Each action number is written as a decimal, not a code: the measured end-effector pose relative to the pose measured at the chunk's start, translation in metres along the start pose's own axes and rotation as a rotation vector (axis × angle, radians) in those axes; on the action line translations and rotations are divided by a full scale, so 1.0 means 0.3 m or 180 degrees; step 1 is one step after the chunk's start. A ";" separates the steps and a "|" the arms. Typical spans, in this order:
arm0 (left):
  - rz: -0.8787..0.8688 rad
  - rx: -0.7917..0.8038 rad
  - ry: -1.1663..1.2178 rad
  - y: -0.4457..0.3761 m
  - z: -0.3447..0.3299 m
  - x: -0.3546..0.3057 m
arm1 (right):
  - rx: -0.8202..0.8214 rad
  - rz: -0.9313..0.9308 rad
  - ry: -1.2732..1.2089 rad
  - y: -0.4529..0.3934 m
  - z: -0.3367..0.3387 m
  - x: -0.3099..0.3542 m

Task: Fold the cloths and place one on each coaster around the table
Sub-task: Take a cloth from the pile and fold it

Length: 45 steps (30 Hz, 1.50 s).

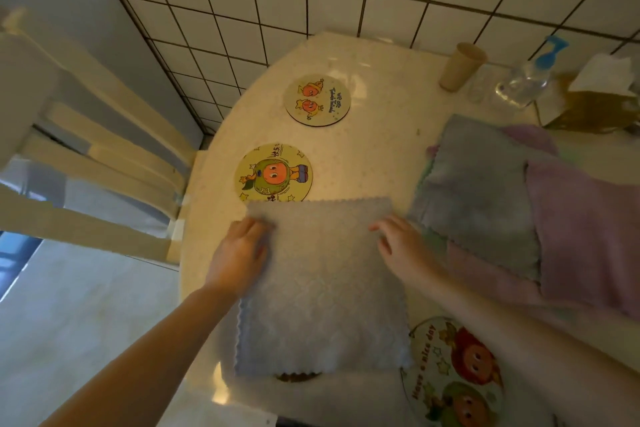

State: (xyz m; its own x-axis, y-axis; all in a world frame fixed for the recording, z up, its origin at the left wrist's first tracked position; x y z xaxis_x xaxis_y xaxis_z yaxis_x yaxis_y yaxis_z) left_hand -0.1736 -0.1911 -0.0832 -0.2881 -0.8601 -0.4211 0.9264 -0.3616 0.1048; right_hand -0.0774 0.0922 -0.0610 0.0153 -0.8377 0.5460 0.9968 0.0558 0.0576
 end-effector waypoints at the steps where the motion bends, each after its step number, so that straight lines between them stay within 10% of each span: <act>1: -0.0291 0.0066 -0.0033 0.047 -0.019 0.001 | 0.0161 0.0100 0.0034 0.052 -0.025 0.027; 27: -0.1707 0.0152 -0.0992 0.527 -0.126 0.125 | 0.0603 0.1058 0.1542 0.543 -0.231 0.127; 45: -0.0926 -0.0053 -0.1076 0.495 -0.121 -0.063 | -0.0049 -0.0100 0.0568 0.382 -0.165 0.157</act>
State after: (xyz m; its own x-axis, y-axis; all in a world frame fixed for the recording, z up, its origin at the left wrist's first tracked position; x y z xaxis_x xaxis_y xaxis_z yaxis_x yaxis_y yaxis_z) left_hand -0.0218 -0.2154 -0.0924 -0.5977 -0.7938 -0.1124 0.7981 -0.6024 0.0099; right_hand 0.0414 0.0323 -0.0701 -0.0034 -0.9220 0.3871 0.9981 0.0210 0.0587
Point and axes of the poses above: each hand's wrist, its own y-axis away from the middle knuckle, its own z-axis out of the back of the hand, x = y × z, the point moved 1 cm from there along -y, towards the middle knuckle, and after that the axes turned 12 degrees about z, right-handed, at the moved point
